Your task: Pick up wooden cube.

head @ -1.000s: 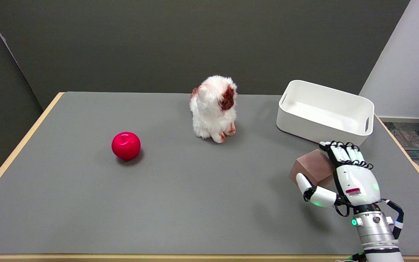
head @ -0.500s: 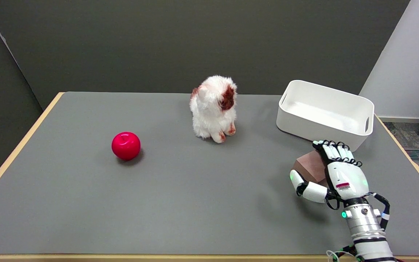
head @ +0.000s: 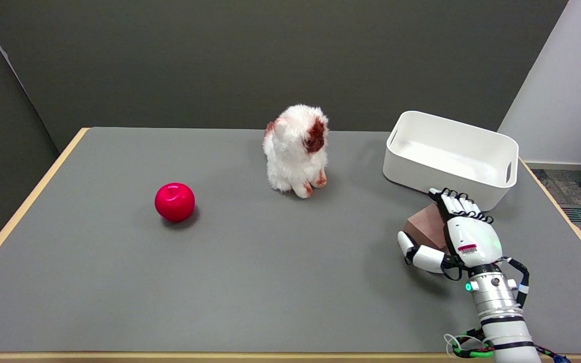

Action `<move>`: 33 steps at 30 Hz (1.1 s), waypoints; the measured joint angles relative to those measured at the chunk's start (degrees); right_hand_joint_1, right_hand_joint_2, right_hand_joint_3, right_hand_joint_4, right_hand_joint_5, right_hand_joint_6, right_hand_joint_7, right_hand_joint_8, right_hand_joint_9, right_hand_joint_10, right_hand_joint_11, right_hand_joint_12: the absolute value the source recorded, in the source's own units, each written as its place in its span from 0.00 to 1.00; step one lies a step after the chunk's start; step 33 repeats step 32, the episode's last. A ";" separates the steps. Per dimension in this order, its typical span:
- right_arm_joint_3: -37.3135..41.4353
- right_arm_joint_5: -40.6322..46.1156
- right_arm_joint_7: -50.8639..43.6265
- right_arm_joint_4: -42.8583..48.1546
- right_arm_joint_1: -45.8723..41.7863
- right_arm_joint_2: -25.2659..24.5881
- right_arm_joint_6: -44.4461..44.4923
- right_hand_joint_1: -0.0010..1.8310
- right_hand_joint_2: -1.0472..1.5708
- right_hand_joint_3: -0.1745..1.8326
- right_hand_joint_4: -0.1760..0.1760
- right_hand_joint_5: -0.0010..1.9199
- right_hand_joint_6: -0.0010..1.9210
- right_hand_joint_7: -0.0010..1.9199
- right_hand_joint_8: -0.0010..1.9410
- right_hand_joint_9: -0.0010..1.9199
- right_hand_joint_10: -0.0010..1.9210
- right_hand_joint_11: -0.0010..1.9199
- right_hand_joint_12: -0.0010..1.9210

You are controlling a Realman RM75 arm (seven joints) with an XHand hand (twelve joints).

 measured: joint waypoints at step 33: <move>6.38 -9.56 -0.35 7.74 4.33 2.51 1.50 0.73 0.86 0.16 0.00 0.24 0.81 0.39 0.74 0.39 0.83 0.48 1.00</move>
